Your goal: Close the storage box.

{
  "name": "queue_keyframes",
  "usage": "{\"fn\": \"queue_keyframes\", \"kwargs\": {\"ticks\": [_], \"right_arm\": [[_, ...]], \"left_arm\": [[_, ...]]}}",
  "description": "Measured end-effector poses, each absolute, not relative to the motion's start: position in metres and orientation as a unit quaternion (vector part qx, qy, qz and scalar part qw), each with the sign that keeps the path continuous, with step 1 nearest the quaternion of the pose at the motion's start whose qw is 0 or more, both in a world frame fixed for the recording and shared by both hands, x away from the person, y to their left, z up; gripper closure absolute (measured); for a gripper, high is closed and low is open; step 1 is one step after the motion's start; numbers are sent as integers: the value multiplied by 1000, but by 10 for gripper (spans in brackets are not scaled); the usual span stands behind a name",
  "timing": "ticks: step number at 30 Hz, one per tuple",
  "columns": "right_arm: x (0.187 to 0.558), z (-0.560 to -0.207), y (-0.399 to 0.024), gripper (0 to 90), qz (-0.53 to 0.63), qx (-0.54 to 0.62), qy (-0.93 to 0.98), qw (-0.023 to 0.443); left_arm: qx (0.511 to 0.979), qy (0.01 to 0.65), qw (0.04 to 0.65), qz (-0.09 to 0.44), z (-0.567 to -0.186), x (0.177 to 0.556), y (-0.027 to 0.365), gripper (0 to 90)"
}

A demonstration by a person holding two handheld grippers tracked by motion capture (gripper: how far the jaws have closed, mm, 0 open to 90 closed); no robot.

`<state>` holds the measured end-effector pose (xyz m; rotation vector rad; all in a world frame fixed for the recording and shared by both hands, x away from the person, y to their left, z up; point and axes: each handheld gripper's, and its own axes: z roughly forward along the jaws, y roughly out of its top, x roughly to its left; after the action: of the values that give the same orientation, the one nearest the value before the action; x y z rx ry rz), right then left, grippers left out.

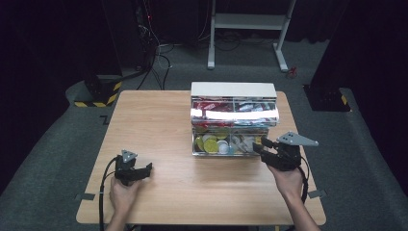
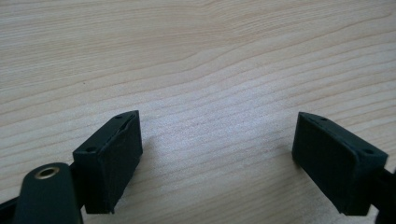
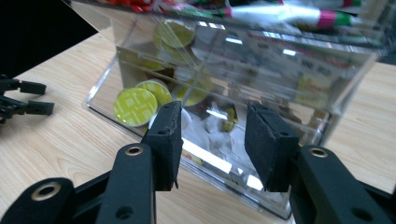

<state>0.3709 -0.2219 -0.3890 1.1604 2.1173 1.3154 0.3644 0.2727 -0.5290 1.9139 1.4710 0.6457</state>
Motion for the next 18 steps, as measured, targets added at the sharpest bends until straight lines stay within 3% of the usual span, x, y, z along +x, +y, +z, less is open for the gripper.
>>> {"fn": "queue_keyframes", "kwargs": {"ticks": [18], "right_arm": [[386,-373,-205,673,485,392,757,192]], "left_arm": [[727,559,315,245,-529,364,272,165]]}}
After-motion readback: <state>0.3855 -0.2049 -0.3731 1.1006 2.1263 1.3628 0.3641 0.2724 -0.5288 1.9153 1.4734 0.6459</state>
